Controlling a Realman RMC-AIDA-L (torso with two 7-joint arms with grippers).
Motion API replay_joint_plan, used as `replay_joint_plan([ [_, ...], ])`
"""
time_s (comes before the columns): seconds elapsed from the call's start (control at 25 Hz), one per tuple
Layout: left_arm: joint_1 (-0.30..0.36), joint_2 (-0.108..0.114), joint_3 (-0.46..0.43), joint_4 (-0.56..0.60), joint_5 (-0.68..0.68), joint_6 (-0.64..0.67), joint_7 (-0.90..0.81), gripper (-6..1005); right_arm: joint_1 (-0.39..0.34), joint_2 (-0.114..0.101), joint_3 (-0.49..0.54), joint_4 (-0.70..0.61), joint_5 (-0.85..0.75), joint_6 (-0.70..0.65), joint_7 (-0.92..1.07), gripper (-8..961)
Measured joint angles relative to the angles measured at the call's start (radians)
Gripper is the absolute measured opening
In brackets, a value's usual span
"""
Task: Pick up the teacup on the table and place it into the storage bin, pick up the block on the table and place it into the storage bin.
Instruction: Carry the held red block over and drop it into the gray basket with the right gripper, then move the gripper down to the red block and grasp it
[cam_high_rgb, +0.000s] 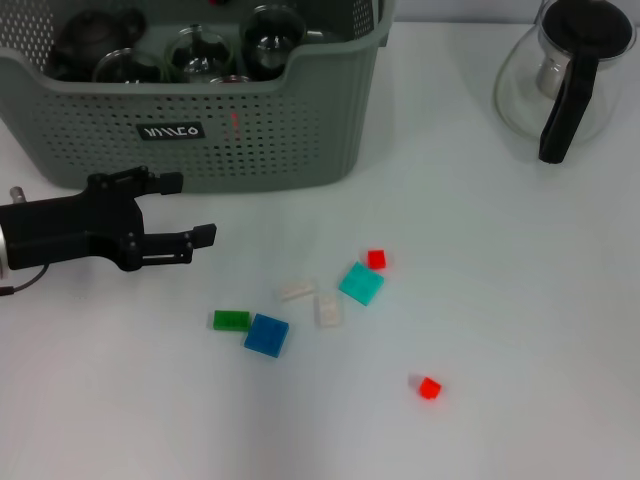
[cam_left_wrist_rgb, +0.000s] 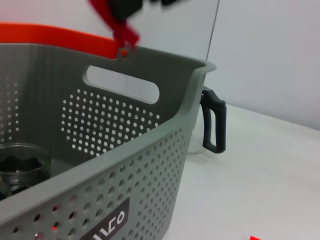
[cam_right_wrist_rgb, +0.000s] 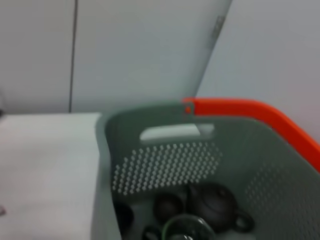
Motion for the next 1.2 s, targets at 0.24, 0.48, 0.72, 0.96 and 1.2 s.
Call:
replay_joint_plan([
  [0.24,0.0,0.003,-0.001,-0.002,0.0,0.001,0.0,872,-0.015,-0.004,0.014,0.032,-0.004,0.024,-0.018,402],
  [0.48,0.0,0.007,-0.001,0.004,0.0,0.004,-0.002,872,-0.16,-0.006,0.085,-0.241,0.009,-0.184,-0.084,649],
  [0.72,0.001,0.006,-0.001,0.009,0.007,0.005,0.036,873,-0.37,-0.008,0.135,-0.571,0.056,-0.569,-0.098,803],
  [0.96,-0.002,0.004,0.001,0.007,0.009,0.008,0.05,873,-0.472,-0.007,0.138,-0.621,0.053,-0.827,-0.084,886],
  [1.2,-0.006,0.005,0.007,0.004,0.009,0.005,0.048,874,-0.504,-0.005,0.038,-0.548,-0.012,-0.876,-0.041,894],
])
